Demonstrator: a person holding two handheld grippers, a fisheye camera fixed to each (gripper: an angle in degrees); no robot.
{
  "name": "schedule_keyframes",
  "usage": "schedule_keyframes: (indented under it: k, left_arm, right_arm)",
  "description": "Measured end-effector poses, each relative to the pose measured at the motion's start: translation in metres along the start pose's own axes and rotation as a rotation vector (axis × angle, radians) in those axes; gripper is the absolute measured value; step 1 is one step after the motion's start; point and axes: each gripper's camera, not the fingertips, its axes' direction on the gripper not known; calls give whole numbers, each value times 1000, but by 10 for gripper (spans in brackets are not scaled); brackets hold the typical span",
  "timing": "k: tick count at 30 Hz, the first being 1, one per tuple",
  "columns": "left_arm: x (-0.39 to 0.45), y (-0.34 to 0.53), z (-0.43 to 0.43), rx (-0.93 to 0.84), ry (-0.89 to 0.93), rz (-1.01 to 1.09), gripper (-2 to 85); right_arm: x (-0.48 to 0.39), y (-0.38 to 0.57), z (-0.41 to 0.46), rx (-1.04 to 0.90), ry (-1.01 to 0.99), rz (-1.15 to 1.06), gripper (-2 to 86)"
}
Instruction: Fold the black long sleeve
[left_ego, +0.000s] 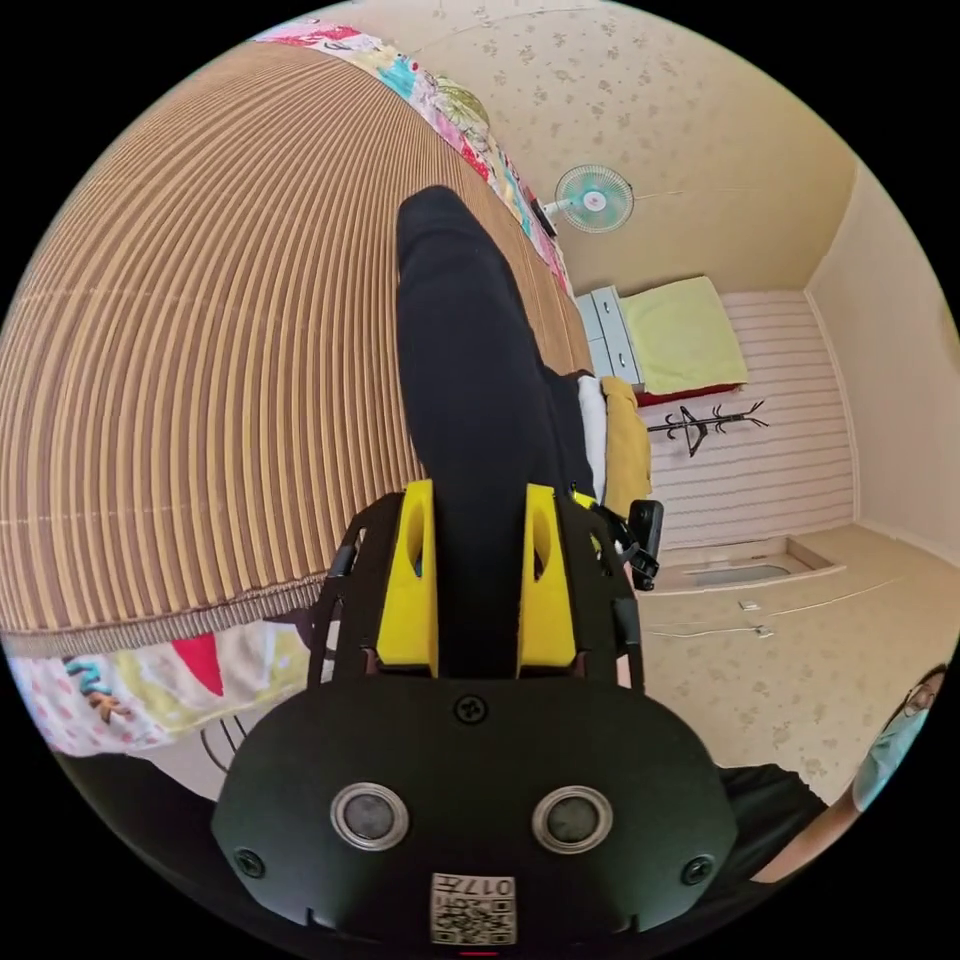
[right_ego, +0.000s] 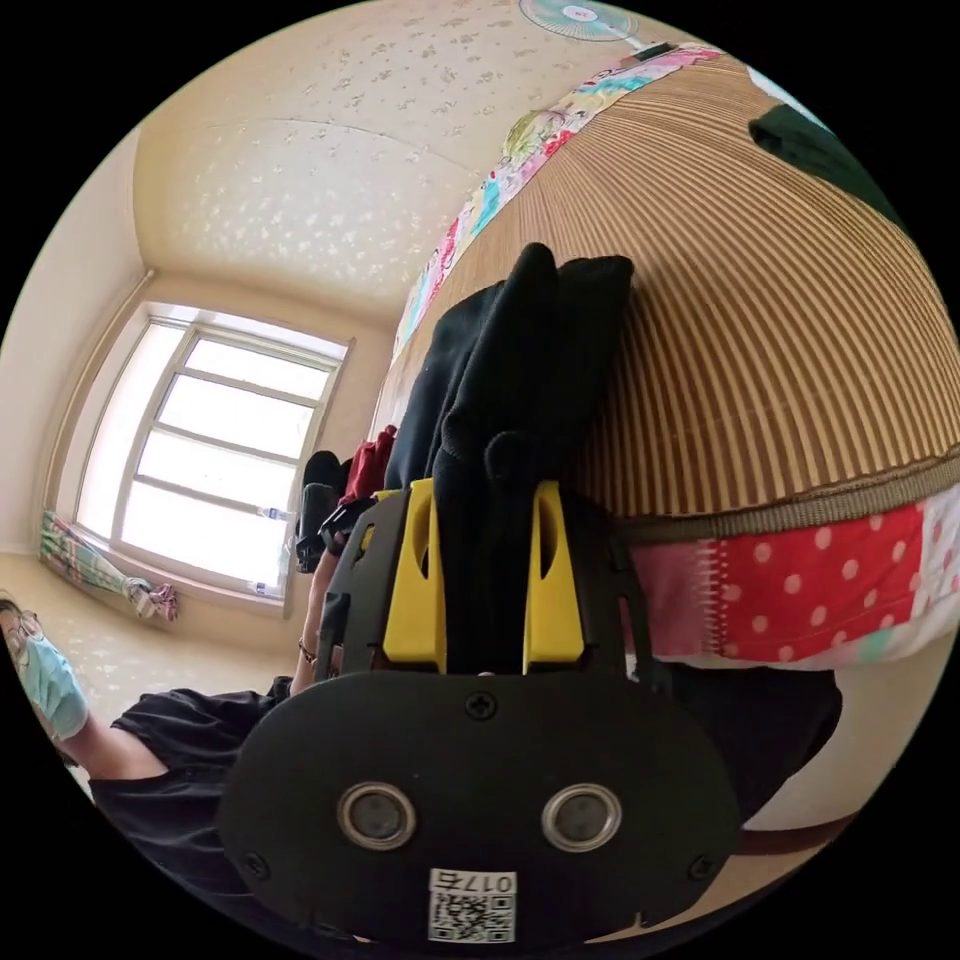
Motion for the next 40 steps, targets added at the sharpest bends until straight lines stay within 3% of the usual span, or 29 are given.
schedule_keyframes:
  k: [8, 13, 15, 19, 22, 29, 32, 36, 40]
  left_arm:
    - [48, 27, -204, 260, -256, 168, 124]
    - [39, 39, -365, 419, -386, 134, 129]
    - [19, 46, -436, 466, -506, 47, 138]
    - [-8, 86, -500, 558, -660, -73, 136]
    - [-25, 115, -485, 559, -655, -80, 136]
    - [-14, 135, -306, 484, -466, 110, 151]
    - [18, 142, -238, 522, -626, 151, 251]
    - [59, 173, -188, 686, -966, 221, 243]
    - [82, 215, -180, 816, -829, 392, 137]
  right_arm:
    - [-131, -5, 101, -24, -164, -216, 126]
    - [-240, -20, 211, -50, -335, -281, 128]
    - [-266, -24, 253, -72, -330, -258, 129]
    - [-275, -21, 323, -224, -158, -205, 111]
    - [-261, 10, 325, -197, -7, -314, 84]
    - [-193, 60, 256, -145, 473, -415, 82]
    - [-163, 70, 190, -69, 698, -363, 80]
    - [-126, 80, 78, 58, 906, -161, 79]
    - [-112, 101, -21, 260, 1013, 4, 81]
